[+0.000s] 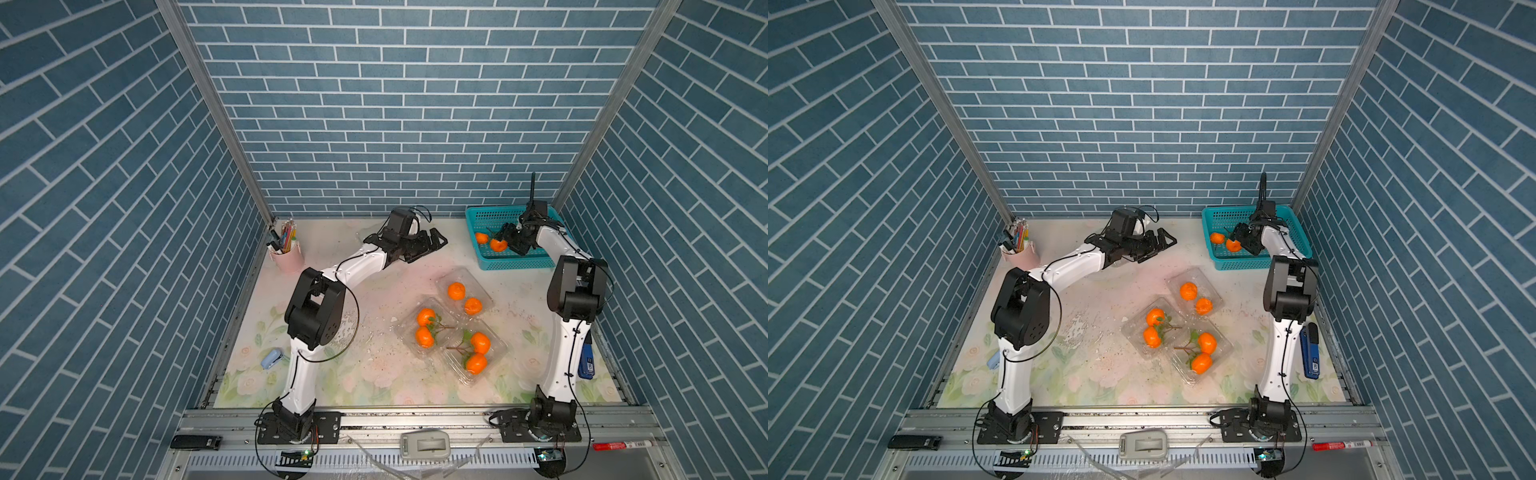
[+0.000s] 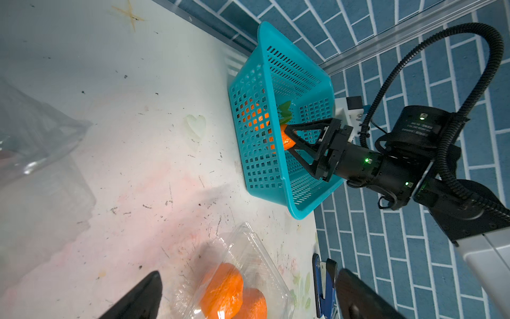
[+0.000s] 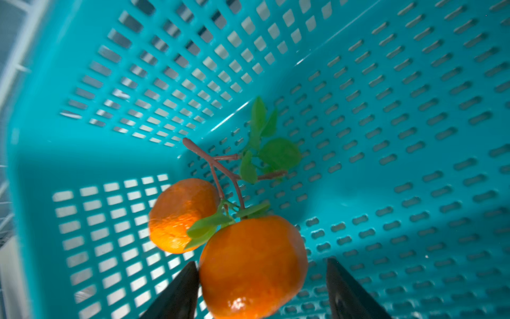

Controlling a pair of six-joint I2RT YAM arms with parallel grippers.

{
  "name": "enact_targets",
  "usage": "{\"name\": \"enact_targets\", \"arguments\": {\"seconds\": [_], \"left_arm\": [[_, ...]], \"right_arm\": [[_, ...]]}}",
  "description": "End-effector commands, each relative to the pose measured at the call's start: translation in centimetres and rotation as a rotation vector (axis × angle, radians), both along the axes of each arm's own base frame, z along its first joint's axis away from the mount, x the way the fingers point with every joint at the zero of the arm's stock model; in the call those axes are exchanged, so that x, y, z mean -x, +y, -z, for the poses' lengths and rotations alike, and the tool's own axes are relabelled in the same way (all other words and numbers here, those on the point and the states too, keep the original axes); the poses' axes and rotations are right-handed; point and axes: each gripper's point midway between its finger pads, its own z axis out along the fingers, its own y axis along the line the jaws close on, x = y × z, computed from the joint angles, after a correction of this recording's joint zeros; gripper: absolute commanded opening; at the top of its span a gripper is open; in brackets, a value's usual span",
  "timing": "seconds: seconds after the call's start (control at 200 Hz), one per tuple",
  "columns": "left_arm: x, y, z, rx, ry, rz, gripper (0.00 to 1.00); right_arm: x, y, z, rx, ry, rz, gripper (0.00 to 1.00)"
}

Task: Take oranges out of containers
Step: Place the orange in the basket.

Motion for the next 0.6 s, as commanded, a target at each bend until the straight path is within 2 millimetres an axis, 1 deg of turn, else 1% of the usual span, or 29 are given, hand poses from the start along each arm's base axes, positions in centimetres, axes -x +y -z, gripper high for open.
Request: {"name": "enact_targets", "arguments": {"seconds": [0.0,0.08,0.17,0.25,0.295,0.385,0.45,0.5,0.595], "left_arm": [[0.4,1.7,-4.2,0.013,-0.077,-0.008,0.99],[0.7,2.8,-5.2,0.014,-0.087,-0.018,0.99],[1.0,4.3,-6.3,0.012,-0.106,-0.042,0.99],[1.1,5.9,-6.9,0.009,-0.112,-0.064,0.99],[1.3,6.7,-7.2,0.01,-0.115,-0.074,0.99],[1.9,8.6,-7.7,0.006,-0.125,-0.102,0.99],[2.2,10.0,-7.7,0.007,-0.125,-0.125,0.99],[2.4,11.1,-7.4,0.008,-0.119,-0.145,0.99],[2.9,12.9,-6.1,0.017,-0.087,-0.178,0.99]], "right_arm": [[0.1,0.1,-7.7,0.019,-0.133,-0.016,0.8],[0.5,0.7,-9.4,0.014,-0.156,-0.027,0.84],[0.9,2.7,-11.6,0.009,-0.21,-0.072,0.93],[1.3,3.9,-12.8,0.051,-0.226,-0.096,0.96],[1.5,5.3,-13.4,0.052,-0.24,-0.128,0.97],[2.0,9.4,-14.3,0.03,-0.274,-0.21,0.97],[2.3,12.8,-14.4,-0.002,-0.288,-0.269,0.98],[2.6,15.4,-14.0,-0.028,-0.286,-0.313,0.98],[3.0,20.2,-12.1,-0.084,-0.266,-0.384,0.98]]}}
